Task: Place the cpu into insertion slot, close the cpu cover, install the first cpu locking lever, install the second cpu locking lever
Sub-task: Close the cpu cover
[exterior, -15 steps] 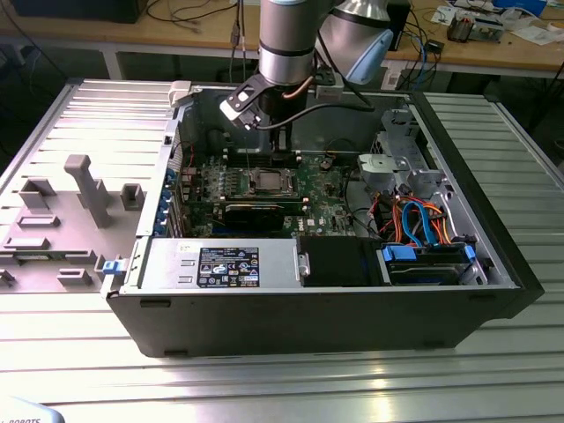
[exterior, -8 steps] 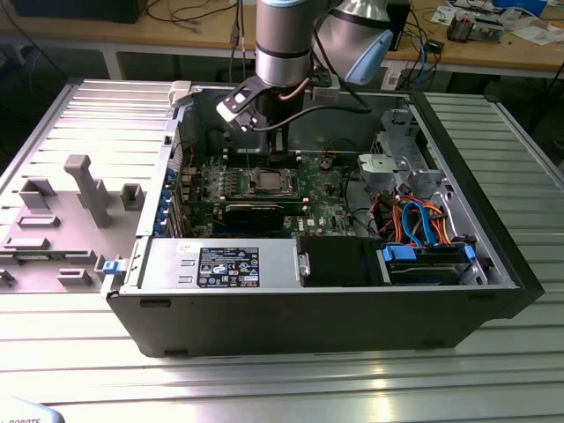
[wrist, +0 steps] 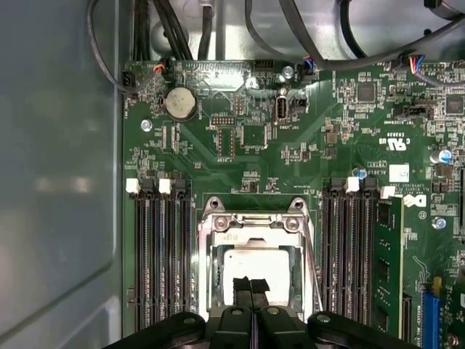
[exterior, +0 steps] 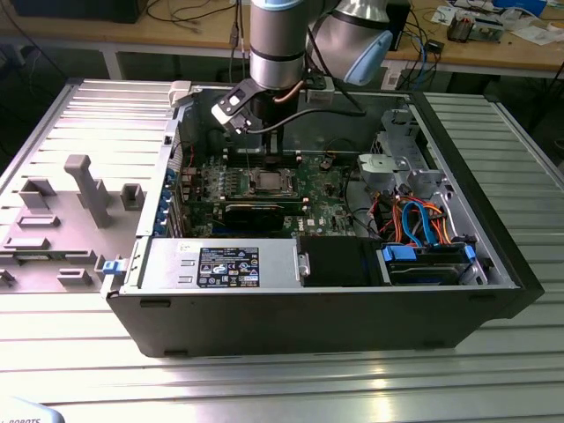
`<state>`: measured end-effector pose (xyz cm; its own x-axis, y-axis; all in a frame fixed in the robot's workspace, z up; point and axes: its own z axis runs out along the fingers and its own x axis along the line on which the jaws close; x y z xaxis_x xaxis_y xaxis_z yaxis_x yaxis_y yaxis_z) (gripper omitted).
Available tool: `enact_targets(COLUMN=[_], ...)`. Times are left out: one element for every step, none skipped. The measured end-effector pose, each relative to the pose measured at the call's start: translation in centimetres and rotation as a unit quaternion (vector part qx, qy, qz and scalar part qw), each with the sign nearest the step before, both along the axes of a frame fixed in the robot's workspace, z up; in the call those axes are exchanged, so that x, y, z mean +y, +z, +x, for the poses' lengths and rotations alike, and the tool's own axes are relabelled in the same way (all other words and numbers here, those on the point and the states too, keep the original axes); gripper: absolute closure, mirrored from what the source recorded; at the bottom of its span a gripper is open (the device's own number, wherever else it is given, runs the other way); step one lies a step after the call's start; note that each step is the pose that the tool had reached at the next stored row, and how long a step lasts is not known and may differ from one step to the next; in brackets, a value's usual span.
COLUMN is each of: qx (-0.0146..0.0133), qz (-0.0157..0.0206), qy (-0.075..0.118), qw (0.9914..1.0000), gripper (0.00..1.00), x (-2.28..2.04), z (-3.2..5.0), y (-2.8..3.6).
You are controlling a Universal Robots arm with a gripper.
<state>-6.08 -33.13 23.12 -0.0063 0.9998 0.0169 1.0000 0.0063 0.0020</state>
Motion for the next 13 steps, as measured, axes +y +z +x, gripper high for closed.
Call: enact_targets(qx=[0.0000,0.0000,0.0000,0.0000,-0.0001,-0.0001,0.0000,-0.0001,-0.0001,0.0000,0.0001,0.0079,0.0084], qz=[0.0000,0.0000,0.0000,0.0000,0.0001,0.0001,0.0000,0.0001,0.0001,0.0000,0.0000,0.0001,-0.0048], qy=[0.000,0.000,0.001,0.001,0.001,0.001,0.001,0.002,0.004,0.006,0.013,0.013,0.013], qw=[1.00000,1.00000,1.00000,1.00000,1.00000,1.00000,1.00000,1.00000,0.99999,0.99998,0.99992,0.99988,0.99987], gripper=[0.89,0.89,0.89,0.89,0.89,0.89,0.89,0.89,0.89,0.89,0.89,0.89,0.89], x=[0.00,0.00,0.00,-0.01,-0.02,-0.05,-0.16,-0.24,-0.34,-0.38,-0.63,-0.63,-0.63], z=[-0.14,-0.28,-0.53,-0.68,-0.84,-1.04,-1.33,-1.57,-1.71,-1.79,-2.09,-2.11,-2.10], y=[-0.06,-0.11,-0.18,-0.22,-0.26,-0.32,-0.42,-0.57,-0.73,-0.84,-1.68,-2.51,-2.44])
